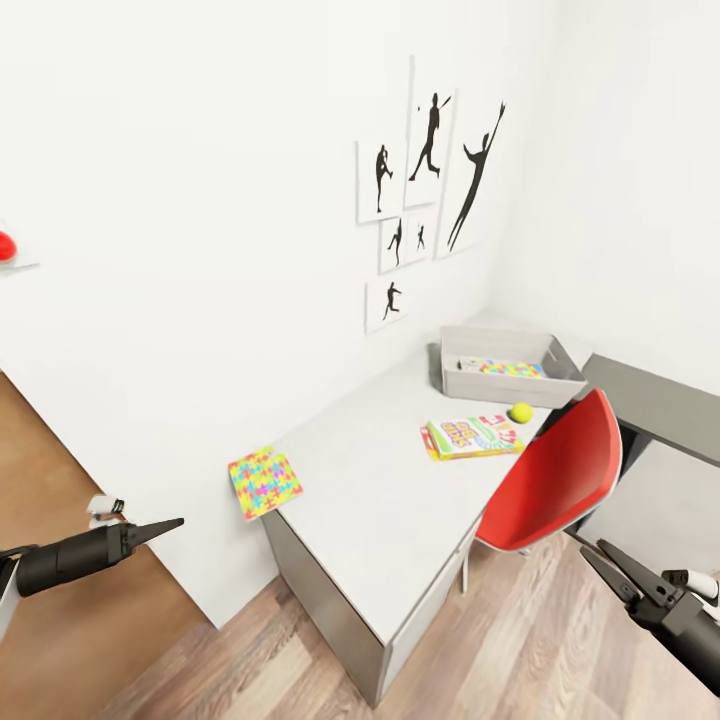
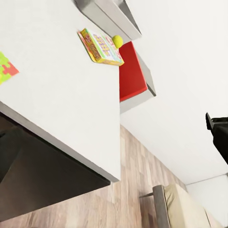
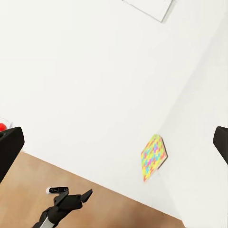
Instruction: Put all the toys in the child's room - the three board games (two on the bed and one on the table), the two jigsaw puzzles on the table, and the tennis ball on the table - inside the toy box on the table in the child's room.
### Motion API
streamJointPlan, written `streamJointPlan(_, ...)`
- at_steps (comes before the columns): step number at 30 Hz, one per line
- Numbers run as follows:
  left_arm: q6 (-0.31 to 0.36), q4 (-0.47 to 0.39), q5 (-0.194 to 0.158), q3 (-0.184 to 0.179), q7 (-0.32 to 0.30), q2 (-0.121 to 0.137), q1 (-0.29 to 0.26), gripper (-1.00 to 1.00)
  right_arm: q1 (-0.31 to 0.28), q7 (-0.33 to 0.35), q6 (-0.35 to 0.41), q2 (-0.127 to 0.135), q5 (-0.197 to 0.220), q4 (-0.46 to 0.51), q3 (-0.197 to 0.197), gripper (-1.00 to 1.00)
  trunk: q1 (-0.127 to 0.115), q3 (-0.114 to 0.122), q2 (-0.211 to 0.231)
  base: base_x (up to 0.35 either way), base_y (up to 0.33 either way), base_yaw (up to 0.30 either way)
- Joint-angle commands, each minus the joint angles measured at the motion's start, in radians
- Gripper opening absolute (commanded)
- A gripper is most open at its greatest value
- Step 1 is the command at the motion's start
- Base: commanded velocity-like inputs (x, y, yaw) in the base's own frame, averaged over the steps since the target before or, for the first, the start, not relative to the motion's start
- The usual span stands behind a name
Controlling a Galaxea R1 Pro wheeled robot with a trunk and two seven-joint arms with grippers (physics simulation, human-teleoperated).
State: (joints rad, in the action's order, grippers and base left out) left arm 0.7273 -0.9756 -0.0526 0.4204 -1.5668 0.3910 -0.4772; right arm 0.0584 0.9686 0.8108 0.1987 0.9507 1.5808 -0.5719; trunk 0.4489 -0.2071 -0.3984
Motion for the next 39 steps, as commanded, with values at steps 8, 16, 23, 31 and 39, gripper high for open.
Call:
streamJointPlan(8, 0.009, 0.0, 0.0, 0.001, -0.004, 0.0, 0.0, 1.0, 0.0, -0.001, 0.005, 0.0, 0.004, 0.001, 0.0, 1.0, 0.001, 0.011, -0.002, 0.11, 0.032, 0.0)
streamJointPlan(16, 0.009, 0.0, 0.0, 0.001, -0.004, 0.0, 0.0, 1.0, 0.0, -0.001, 0.005, -0.001, 0.003, 0.001, 0.0, 1.0, 0.001, 0.024, -0.002, 0.013, 0.004, 0.0)
streamJointPlan(23, 0.009, 0.0, 0.0, 0.001, -0.004, 0.0, 0.0, 1.0, 0.0, -0.001, -0.01, 0.001, 0.004, 0.0, 0.001, 1.0, 0.001, 0.035, -0.002, 0.002, 0.0, 0.0)
streamJointPlan(31, 0.009, 0.0, 0.0, 0.0, -0.004, 0.0, 0.0, 1.0, 0.0, -0.001, -0.016, 0.001, 0.004, -0.001, 0.002, 1.0, 0.001, 0.04, -0.002, 0.0, -0.03, 0.0)
streamJointPlan(39, 0.01, 0.0, 0.001, 0.0, -0.004, 0.0, 0.0, 1.0, 0.0, -0.003, -0.016, 0.001, 0.001, -0.002, 0.012, 1.0, 0.001, 0.041, -0.002, 0.0, -0.016, 0.0)
